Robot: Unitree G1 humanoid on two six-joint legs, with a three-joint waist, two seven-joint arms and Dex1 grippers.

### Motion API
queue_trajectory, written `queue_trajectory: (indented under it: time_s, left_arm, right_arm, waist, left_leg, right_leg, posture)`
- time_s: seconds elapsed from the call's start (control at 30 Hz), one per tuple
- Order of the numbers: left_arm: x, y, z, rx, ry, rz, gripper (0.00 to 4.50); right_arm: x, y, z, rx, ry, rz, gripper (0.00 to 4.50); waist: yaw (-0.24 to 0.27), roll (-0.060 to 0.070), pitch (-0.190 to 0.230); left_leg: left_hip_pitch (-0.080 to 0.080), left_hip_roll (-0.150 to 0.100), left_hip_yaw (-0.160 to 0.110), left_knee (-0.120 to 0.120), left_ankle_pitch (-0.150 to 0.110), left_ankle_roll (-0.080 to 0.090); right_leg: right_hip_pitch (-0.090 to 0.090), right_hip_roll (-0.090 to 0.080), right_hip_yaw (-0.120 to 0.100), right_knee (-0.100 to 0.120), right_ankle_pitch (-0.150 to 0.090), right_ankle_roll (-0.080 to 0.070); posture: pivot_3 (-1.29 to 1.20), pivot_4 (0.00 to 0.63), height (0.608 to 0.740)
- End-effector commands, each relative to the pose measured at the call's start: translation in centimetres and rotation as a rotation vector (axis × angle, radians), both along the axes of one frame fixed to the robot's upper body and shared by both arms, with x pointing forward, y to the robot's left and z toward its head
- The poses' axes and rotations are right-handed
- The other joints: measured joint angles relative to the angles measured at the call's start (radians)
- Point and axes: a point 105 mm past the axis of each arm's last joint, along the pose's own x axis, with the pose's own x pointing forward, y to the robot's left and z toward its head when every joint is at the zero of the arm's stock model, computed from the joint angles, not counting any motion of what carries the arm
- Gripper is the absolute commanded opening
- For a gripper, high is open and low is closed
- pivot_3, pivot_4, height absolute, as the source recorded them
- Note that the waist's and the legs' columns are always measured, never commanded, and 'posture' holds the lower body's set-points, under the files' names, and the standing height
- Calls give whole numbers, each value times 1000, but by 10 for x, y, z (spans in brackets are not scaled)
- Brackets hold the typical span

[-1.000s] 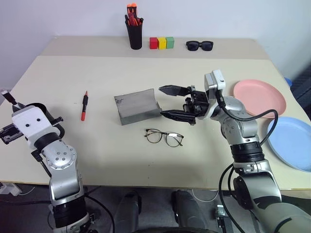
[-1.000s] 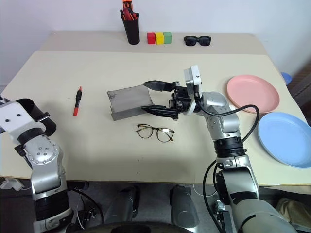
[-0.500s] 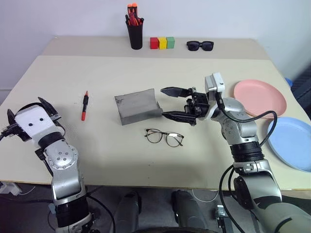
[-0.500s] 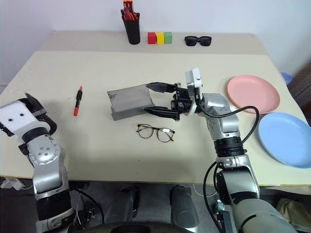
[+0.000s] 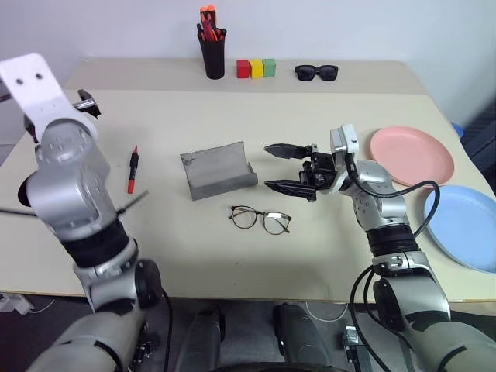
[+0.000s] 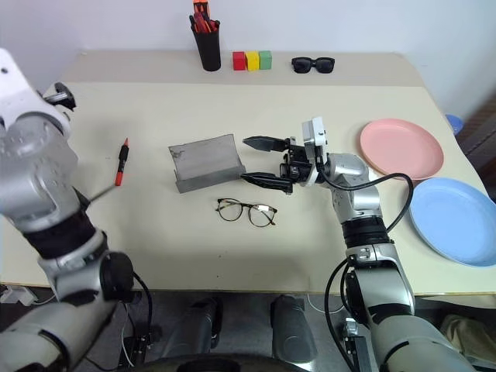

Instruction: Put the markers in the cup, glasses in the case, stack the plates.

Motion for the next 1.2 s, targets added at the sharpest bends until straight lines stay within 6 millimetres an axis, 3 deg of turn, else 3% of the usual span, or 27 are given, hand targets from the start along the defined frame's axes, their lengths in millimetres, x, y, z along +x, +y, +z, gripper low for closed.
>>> queue_trajectory:
  time_s: [0.03, 0.2, 0.37, 0.57, 0.73, 0.93, 1.2]
  left_arm:
    - [15, 1, -21, -118, 194, -14, 3962]
    - [42, -11, -33, -192, 325, -110, 3962]
    - [52, -9, -46, -246, 412, -132, 3962]
    - [58, 1, -60, -265, 488, -100, 3962]
    - [61, 1, -61, -239, 497, -96, 3962]
    - [63, 1, -71, -219, 528, -100, 3962]
    - [64, -2, -80, -223, 553, -112, 3962]
  right_arm:
    - [1, -1, 13, 9, -56, -5, 3922]
    - [0, 2, 16, 8, -65, -13, 3922]
    - [-3, 8, 23, 9, -73, -14, 3922]
    - [-8, 13, 14, -69, -66, 1, 3922]
    - [-5, 18, 8, -126, -50, -23, 3922]
    - [1, 10, -9, -220, -20, -54, 3922]
    - [7, 6, -14, -221, -11, -71, 3922]
  waist:
    - [1, 0, 0]
    - [2, 0, 0]
    - [1, 0, 0]
    - [3, 0, 0]
    - [4, 0, 0]
    - [2, 0, 0]
    - [2, 0, 0]
  left_leg:
    - [0, 0, 0, 0, 0, 0]
    - [0, 0, 0, -1, 0, -1]
    - [-1, 0, 0, -1, 1, -1]
    - [-1, 0, 0, -2, 1, -2]
    - [-1, 0, 0, -1, 1, -2]
    - [-1, 0, 0, -1, 1, -2]
    - [-1, 0, 0, -1, 1, -2]
  right_leg:
    - [0, 0, 0, 0, 0, 0]
    - [-1, 0, 0, 0, 0, 0]
    - [-2, -1, 0, 0, 0, 0]
    - [-3, -1, 0, 1, 0, 0]
    - [-3, -1, 0, 1, 0, 0]
    - [-3, -1, 0, 1, 0, 0]
    - [-3, -1, 0, 2, 0, 0]
  posture:
    - [0, 150, 740]
    - [0, 150, 740]
    - [0, 150, 740]
    - [0, 150, 740]
    - [0, 150, 740]
    - [0, 150, 740]
    - [0, 150, 740]
